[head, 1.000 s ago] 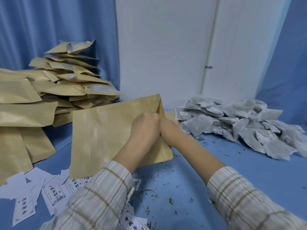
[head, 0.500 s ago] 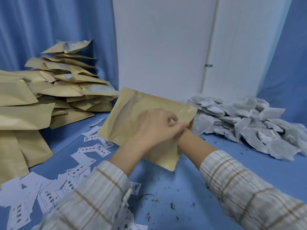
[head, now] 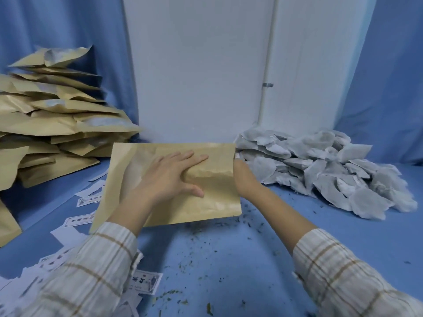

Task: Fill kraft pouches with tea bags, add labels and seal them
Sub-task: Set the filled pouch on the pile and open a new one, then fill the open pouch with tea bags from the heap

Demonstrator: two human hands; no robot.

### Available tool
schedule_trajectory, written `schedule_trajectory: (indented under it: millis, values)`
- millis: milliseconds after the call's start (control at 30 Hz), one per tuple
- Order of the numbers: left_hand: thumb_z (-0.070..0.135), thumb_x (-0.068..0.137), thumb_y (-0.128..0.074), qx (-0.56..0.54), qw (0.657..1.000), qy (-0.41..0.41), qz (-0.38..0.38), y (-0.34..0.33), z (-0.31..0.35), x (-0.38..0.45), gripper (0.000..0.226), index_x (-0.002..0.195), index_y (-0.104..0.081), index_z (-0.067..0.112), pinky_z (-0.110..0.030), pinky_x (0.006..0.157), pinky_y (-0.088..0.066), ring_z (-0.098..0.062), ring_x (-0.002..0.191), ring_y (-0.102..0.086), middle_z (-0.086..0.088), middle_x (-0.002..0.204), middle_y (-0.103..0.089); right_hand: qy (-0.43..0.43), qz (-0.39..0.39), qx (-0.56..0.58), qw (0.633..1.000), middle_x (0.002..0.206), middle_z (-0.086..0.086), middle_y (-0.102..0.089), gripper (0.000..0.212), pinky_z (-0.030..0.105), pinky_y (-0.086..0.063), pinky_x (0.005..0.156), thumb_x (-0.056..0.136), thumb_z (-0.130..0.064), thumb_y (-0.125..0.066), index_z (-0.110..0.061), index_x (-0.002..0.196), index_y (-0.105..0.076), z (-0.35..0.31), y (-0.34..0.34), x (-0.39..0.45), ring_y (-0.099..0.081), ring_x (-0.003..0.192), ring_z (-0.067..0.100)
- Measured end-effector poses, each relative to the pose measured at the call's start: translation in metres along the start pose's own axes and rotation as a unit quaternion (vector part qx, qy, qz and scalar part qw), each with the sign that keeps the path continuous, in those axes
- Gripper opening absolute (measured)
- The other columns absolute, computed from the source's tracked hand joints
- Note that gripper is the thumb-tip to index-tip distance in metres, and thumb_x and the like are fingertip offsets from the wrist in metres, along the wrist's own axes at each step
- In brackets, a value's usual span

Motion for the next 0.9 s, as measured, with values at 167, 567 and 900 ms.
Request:
schedule_trajectory:
  millis: [167,567,900]
  values:
    - [0.065,0.058,-0.071,-0.031,0.998,0.056,0.018,-0.028,-0.012,0.028,0.091,0.137,-0.028,0.053,-0.036,0.113,-0.017,-0.018,0.140,-0.023,0.009,0.153,-0.024,-0.062,0.183,0.076,0.978,0.104,-0.002,-0.067,0.028,0.018,-0.041,0.076,0.087,-0.014,-0.054,-0.017,0.112,-0.066,0.082,0.033,0.007,-0.059,0.087,0.011]
    - [0.056,0.055,-0.078,-0.039,0.993,0.104,-0.036,-0.082,-0.025,0.067,0.101,0.140,-0.024,0.050,-0.042,0.114,-0.008,-0.023,0.143,-0.012,0.007,0.156,-0.017,-0.214,0.230,0.143,0.939,0.133,0.007,-0.052,0.070,0.032,-0.044,0.089,0.080,-0.038,-0.068,-0.025,0.139,-0.034,0.196,0.021,0.045,-0.055,0.116,0.022]
    - [0.054,0.052,-0.080,-0.110,0.987,0.117,0.023,-0.073,-0.020,0.072,0.096,0.136,-0.033,0.051,-0.040,0.113,-0.010,-0.021,0.141,-0.017,0.008,0.153,-0.025,-0.124,0.152,0.449,0.872,0.091,0.001,-0.066,0.039,0.038,-0.060,0.065,0.067,-0.023,-0.081,-0.012,0.095,-0.055,0.151,0.006,0.040,-0.069,0.058,0.018]
Point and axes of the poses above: each hand's wrist, its own x-axis towards the middle knuckle, its own y-axis out of the back of the hand, z = x × y, the point moved 9 cm from there along x, towards the middle knuckle
